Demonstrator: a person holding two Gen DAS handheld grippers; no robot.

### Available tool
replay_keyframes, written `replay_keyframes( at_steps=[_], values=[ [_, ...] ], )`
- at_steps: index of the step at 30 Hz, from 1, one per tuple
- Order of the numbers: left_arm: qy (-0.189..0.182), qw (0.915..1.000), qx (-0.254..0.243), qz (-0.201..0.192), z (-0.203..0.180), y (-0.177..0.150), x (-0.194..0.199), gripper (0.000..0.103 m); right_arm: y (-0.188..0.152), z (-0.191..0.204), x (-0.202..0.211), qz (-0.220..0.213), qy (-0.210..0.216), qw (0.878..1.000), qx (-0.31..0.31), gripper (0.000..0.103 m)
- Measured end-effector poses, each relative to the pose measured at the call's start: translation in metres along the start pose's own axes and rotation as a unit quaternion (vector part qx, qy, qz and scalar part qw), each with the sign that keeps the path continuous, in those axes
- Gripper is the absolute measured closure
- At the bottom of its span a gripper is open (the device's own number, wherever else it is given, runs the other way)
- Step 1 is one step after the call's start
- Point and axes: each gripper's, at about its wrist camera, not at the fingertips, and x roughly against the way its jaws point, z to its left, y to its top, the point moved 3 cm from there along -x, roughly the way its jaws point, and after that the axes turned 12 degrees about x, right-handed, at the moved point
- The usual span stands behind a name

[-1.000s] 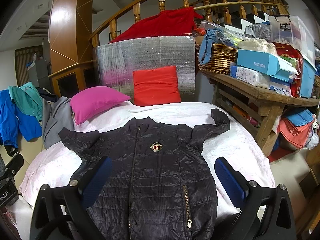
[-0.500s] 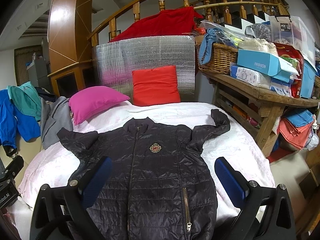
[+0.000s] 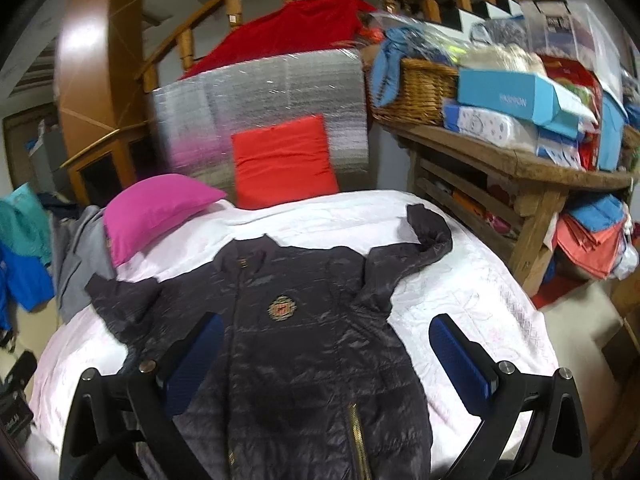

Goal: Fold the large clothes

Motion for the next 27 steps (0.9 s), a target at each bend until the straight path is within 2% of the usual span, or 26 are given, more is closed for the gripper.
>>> replay_keyframes(
  at_steps=[5,9,12,14,16,17,18,21,23,25,26,27],
  values=[
    [0.003,0.9994,-0.010,0.034,-0.023,-0.002,-0.059,0.000,0.008,-0.047,-0.056,0.005,-0.005,0.999,-0.047,0.000],
    [-0.004,0.9950,-0.026,0.096,-0.050,-0.020,-0.132,0.000,0.006,-0.118,-0.119,0.014,0.021,0.990,-0.137,0.000],
    [-0.007,0.9881,-0.039,0.149,-0.072,-0.039,-0.190,0.000,0.000,-0.187,-0.179,0.035,0.030,0.974,-0.224,0.000],
    [0.000,0.9821,-0.045,0.183,-0.083,-0.054,-0.225,0.000,-0.002,-0.217,-0.211,0.044,0.058,0.960,-0.269,0.000],
    [0.006,0.9785,-0.051,0.200,-0.088,-0.066,-0.245,0.000,0.001,-0.239,-0.250,0.062,0.093,0.944,-0.310,0.000],
    [0.011,0.9766,-0.057,0.207,-0.089,-0.073,-0.253,0.000,0.005,-0.245,-0.263,0.066,0.095,0.942,-0.316,0.000],
    [0.012,0.9749,-0.063,0.213,-0.090,-0.078,-0.258,0.000,0.009,-0.250,-0.277,0.073,0.087,0.941,-0.318,0.000],
    [0.009,0.9689,-0.079,0.234,-0.095,-0.093,-0.273,0.000,0.029,-0.255,-0.321,0.102,0.045,0.954,-0.280,0.000],
    [0.002,0.9703,-0.064,0.233,-0.093,-0.094,-0.276,0.000,0.033,-0.259,-0.348,0.136,0.001,0.955,-0.262,0.002],
    [-0.007,0.9686,-0.049,0.244,-0.090,-0.096,-0.280,0.000,0.029,-0.261,-0.374,0.175,-0.025,0.950,-0.257,0.019],
    [-0.017,0.9674,-0.030,0.251,-0.086,-0.097,-0.283,0.000,0.023,-0.261,-0.388,0.195,-0.022,0.946,-0.259,0.043],
    [-0.026,0.9659,-0.013,0.257,-0.082,-0.098,-0.285,0.000,0.019,-0.260,-0.395,0.205,-0.007,0.941,-0.271,0.061]
  ],
)
